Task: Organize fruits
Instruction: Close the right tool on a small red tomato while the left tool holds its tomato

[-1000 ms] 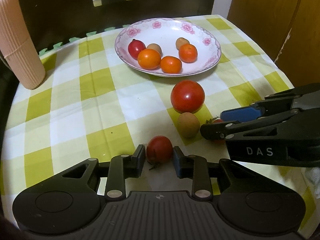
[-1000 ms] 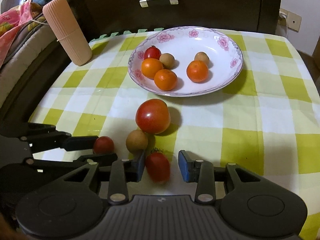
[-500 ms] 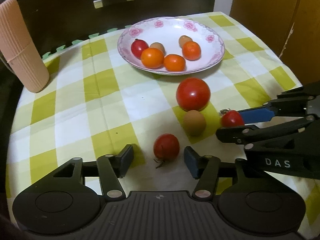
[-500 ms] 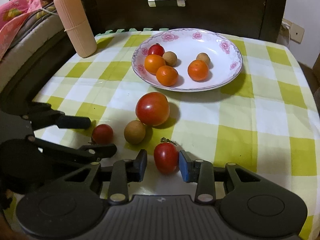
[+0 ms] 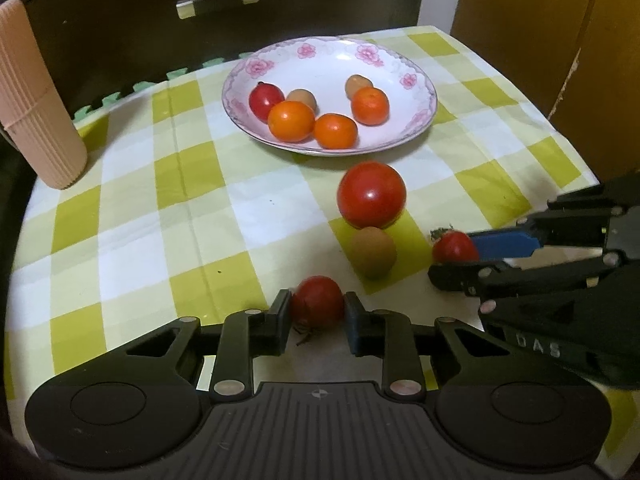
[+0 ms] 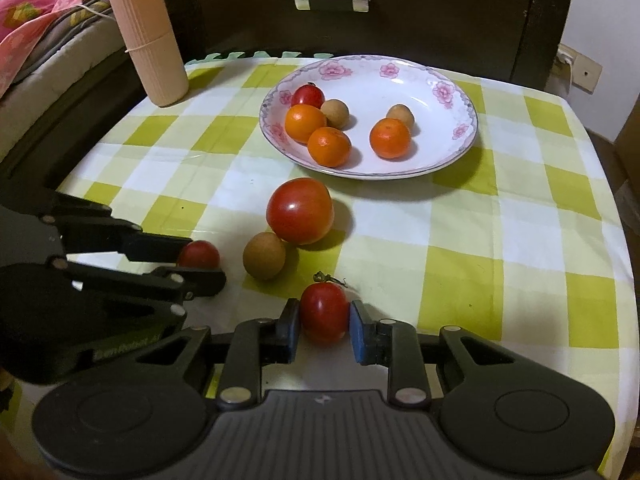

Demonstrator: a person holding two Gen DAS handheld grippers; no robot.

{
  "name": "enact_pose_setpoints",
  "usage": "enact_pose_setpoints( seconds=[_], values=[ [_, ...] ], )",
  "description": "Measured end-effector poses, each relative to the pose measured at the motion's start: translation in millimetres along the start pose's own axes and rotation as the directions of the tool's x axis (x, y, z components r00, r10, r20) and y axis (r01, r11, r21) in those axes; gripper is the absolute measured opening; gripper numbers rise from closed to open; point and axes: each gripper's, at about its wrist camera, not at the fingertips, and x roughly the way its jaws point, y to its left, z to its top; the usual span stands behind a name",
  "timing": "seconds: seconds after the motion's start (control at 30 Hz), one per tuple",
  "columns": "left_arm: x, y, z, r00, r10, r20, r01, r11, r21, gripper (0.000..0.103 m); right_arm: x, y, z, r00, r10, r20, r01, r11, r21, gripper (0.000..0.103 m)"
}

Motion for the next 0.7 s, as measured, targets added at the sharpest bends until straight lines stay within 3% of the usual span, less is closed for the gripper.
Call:
enact_pose_setpoints(
  seconds=[0.53, 0.6, 0.7],
  values=[
    [-6.0, -6.3, -9.3, 1.0, -0.002, -0.006, 0.002, 1.0, 0.01, 0.038, -4.8, 0.1, -11.7, 1.0, -0.028, 0.006, 0.028, 0.999, -0.031, 0.026],
    [-5.7, -6.5, -10.1, 1.0, -0.007, -0.003, 0.007, 1.0, 0.012, 0.04, -4.6, -1.0, -11.8, 1.0, -0.024, 0.006, 0.024, 0.999, -0.028, 0.026],
    [-4.6, -7.8, -10.8, 1.0, -0.003, -0.002, 0.003, 1.0, 0.02, 0.052, -3.6, -1.3, -11.7, 1.0, -0.022, 0.001, 0.022, 0.999, -0.026, 0.026]
  ],
)
